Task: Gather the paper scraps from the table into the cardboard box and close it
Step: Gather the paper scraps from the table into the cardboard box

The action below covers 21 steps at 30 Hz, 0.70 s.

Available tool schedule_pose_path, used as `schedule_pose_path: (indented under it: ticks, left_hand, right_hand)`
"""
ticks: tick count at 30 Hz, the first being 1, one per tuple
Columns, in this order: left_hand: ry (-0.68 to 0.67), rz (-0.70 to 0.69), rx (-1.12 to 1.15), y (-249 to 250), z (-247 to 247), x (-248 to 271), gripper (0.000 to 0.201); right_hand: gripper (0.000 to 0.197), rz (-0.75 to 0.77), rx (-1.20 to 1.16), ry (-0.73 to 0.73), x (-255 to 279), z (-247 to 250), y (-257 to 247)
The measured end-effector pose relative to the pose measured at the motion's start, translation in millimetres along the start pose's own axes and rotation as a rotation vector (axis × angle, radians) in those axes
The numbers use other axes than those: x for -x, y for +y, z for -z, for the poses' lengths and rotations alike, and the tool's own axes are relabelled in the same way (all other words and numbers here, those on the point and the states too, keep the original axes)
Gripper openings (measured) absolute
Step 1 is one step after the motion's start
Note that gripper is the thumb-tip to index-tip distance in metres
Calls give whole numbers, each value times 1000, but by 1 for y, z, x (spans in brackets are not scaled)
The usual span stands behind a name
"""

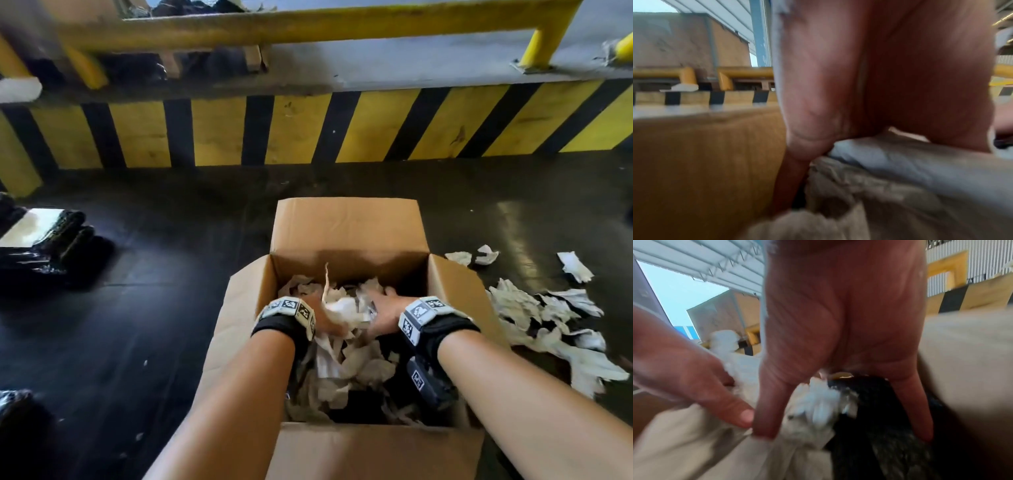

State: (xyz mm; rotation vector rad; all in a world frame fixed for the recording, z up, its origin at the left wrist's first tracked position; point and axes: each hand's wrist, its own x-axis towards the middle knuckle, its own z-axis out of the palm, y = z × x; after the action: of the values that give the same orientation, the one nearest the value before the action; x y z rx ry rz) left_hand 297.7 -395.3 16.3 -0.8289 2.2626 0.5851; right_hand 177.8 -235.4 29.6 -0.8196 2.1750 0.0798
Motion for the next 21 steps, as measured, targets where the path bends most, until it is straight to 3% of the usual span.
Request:
schedule_pose_path:
  ticks: [2, 5, 9, 13, 15, 17, 19, 21]
  left_hand:
    - [-63, -21, -70, -4, -17, -32, 104]
    - [-40, 40, -126, 3, -2, 7, 102]
    - [-68, 169, -121, 2, 4, -1, 80]
    - [-167, 189, -152, 6, 15, -8, 70]
    - [-123, 90, -194, 10, 21, -11, 85]
    - [-109, 0, -246, 0, 18, -48, 110]
    - [-118, -27, -232, -10, 29, -69, 137]
    - [-177, -43, -255, 3, 60, -30, 148]
  right_hand:
    - [118, -47, 27, -1, -11, -15, -4]
    - [98, -66, 6, 4, -28, -31, -7]
    - [127, -7, 26, -34, -63, -42, -1]
    - [131, 35, 64, -66, -74, -38, 5]
    - [132, 63, 108, -114, -76, -26, 10]
    - [127, 114, 110, -167, -74, -4, 15]
    - [139, 140, 96, -149, -50, 27, 8]
    - [145, 115, 127, -137, -26, 53, -3]
